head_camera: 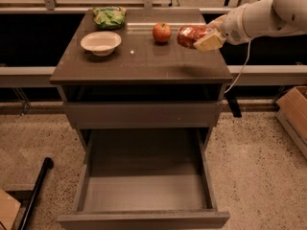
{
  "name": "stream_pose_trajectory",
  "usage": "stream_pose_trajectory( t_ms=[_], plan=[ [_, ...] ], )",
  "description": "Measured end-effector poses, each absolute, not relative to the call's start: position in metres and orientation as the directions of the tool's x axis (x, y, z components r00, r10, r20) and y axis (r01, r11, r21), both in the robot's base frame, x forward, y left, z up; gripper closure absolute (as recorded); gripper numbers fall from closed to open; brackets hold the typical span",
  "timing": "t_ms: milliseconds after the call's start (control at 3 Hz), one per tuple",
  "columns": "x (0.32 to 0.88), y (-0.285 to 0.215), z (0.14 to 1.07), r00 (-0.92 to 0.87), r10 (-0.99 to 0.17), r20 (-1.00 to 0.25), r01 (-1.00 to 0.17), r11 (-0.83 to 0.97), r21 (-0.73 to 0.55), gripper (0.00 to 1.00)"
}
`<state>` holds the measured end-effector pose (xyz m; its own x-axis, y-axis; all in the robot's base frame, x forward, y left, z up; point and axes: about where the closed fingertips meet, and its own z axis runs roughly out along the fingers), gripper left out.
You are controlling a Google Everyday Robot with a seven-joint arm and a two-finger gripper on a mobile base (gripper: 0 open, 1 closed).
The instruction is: Pick coke can from middle drawer and place on counter
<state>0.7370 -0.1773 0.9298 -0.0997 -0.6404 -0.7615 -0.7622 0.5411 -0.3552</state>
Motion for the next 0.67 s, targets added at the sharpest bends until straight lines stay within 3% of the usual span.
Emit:
stream_pose_trajectory(
  t_ms=[333,667],
  plan=[
    [0.746,-0.169,0.923,-0.105,-0.600,-0.793,-0.755,0.567,-0.330,0.34],
    [0.778,-0.145,0.907,-0.112,-0.487,-0.866,-0.728,0.634,-0.262,0.05]
  ],
)
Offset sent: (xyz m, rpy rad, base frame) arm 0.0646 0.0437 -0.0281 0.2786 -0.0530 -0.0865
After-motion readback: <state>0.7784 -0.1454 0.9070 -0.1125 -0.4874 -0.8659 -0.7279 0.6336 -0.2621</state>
